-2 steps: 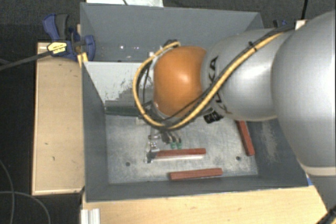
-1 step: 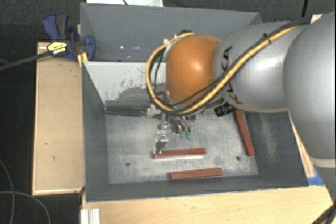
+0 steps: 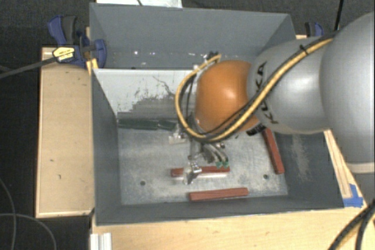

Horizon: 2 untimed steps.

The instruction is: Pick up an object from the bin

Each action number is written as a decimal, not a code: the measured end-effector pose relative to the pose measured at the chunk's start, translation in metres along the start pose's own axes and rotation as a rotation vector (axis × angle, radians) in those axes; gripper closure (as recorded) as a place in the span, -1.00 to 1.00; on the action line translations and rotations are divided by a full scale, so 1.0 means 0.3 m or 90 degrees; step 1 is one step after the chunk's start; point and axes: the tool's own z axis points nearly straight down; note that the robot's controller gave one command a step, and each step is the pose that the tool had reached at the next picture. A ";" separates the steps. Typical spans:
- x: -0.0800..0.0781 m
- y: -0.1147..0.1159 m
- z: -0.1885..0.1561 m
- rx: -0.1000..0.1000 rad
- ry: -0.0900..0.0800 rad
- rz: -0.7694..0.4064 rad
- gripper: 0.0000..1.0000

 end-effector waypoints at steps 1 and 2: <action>0.030 -0.057 0.094 0.001 0.005 -0.087 -1.00; 0.006 -0.041 0.109 0.000 -0.005 -0.209 1.00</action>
Offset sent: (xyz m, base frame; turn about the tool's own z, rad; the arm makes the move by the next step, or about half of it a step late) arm -0.0034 -0.0141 -0.0370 -0.3332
